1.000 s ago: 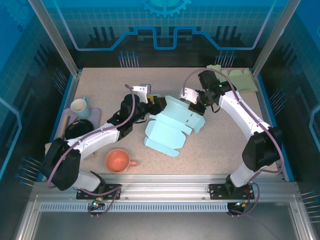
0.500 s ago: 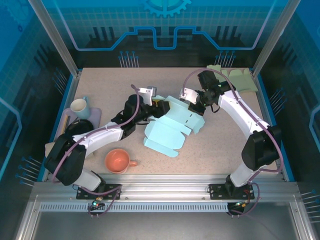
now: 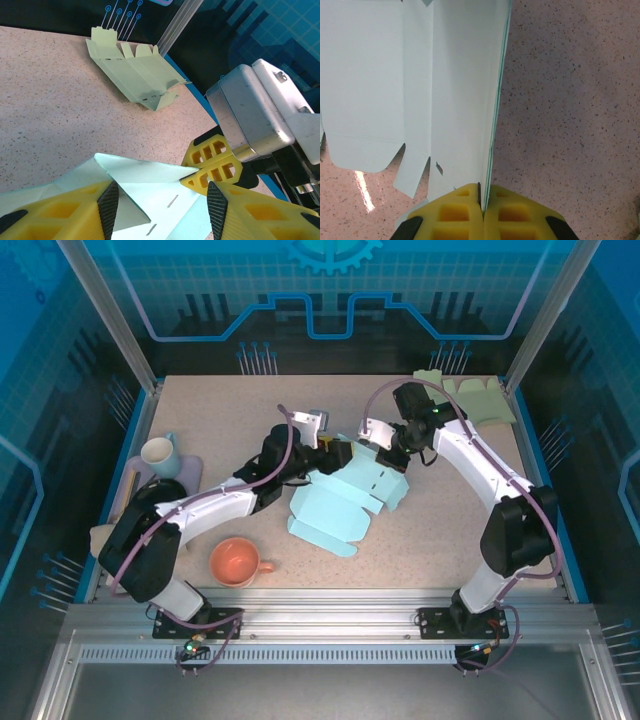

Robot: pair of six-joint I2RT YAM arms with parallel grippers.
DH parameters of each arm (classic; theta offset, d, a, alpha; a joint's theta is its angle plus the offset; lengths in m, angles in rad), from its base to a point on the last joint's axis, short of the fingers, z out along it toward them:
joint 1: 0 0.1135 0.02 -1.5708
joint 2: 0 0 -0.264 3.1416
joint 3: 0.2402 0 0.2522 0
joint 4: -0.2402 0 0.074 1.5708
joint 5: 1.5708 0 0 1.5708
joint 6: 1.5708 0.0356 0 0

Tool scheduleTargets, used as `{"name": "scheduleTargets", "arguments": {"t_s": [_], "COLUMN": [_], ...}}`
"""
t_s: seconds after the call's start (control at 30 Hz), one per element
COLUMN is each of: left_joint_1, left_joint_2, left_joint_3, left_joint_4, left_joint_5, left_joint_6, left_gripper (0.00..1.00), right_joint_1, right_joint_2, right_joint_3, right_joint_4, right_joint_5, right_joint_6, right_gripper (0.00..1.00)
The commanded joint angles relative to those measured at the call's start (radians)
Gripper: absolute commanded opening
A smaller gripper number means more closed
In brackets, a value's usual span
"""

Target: Fold the paper box

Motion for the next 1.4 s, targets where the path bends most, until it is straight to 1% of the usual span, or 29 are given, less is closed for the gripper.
{"name": "scheduleTargets", "arguments": {"t_s": [0.0,0.17,0.27,0.43,0.5,0.6,0.73,1.0,1.07,1.27,1.3,1.37], "left_joint_1": [0.001,0.041,0.064,0.069,0.07,0.069,0.069,0.068,0.066,0.066,0.066,0.065], "left_joint_2": [-0.029,-0.077,-0.091,-0.084,-0.067,-0.039,-0.017,-0.001,0.004,-0.005,0.001,0.011], "left_joint_3": [-0.034,-0.094,-0.139,-0.19,-0.188,-0.182,-0.176,-0.176,-0.169,-0.148,-0.144,-0.147], "left_joint_4": [-0.014,-0.109,-0.138,-0.121,-0.131,-0.137,-0.124,-0.151,-0.164,-0.248,-0.256,-0.237], "left_joint_5": [-0.029,-0.055,-0.108,-0.14,-0.157,-0.183,-0.15,-0.164,-0.18,-0.333,-0.336,-0.298], "left_joint_6": [0.064,0.142,0.147,0.15,0.145,0.132,0.112,0.089,0.095,0.099,0.093,0.087], "left_gripper": [0.53,0.57,0.6,0.73,0.75,0.75,0.75,0.74,0.74,0.75,0.75,0.75], "right_joint_1": [0.016,0.016,0.016,0.016,0.017,0.017,0.016,0.013,0.013,0.013,0.012,0.011], "right_joint_2": [0.003,0.011,0.017,0.028,0.03,0.033,0.036,0.042,0.04,0.039,0.041,0.042], "right_joint_3": [0.024,0.029,0.03,0.033,0.036,0.035,0.035,0.037,0.036,0.034,0.034,0.035], "right_joint_4": [-0.024,-0.025,-0.025,-0.027,-0.028,-0.027,-0.024,-0.015,-0.015,-0.011,-0.01,-0.01], "right_joint_5": [-0.04,-0.04,-0.039,-0.037,-0.037,-0.036,-0.031,-0.03,-0.029,-0.029,-0.029,-0.029], "right_joint_6": [-0.018,-0.015,-0.014,-0.011,-0.011,-0.011,-0.011,-0.004,-0.003,-0.003,-0.003,-0.001], "right_gripper": [0.0,0.0,0.0,0.0,0.0,0.0,0.0,0.0,0.0,0.0,0.0,0.0]}}
